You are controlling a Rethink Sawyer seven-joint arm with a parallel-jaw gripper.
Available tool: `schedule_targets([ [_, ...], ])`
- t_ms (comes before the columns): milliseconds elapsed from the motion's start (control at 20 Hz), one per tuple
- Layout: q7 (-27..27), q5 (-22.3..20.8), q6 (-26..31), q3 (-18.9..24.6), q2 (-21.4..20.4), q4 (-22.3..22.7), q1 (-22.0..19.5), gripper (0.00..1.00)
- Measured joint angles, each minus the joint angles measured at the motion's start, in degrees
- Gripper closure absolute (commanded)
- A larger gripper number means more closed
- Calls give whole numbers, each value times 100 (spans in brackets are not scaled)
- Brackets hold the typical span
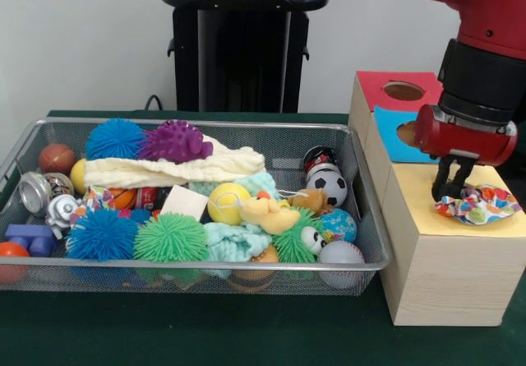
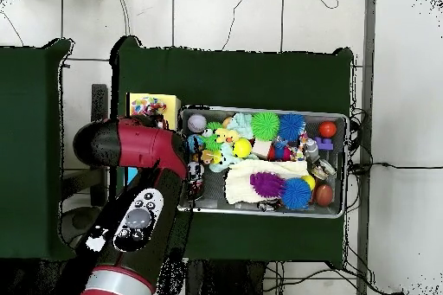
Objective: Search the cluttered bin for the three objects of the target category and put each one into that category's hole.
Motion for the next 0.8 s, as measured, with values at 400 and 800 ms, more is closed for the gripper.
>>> schedule_targets([
  [400,0,-2,310,-2,-156,2,-1,100],
  [800,0,-2,737,-20,-263,-73,-1,100],
])
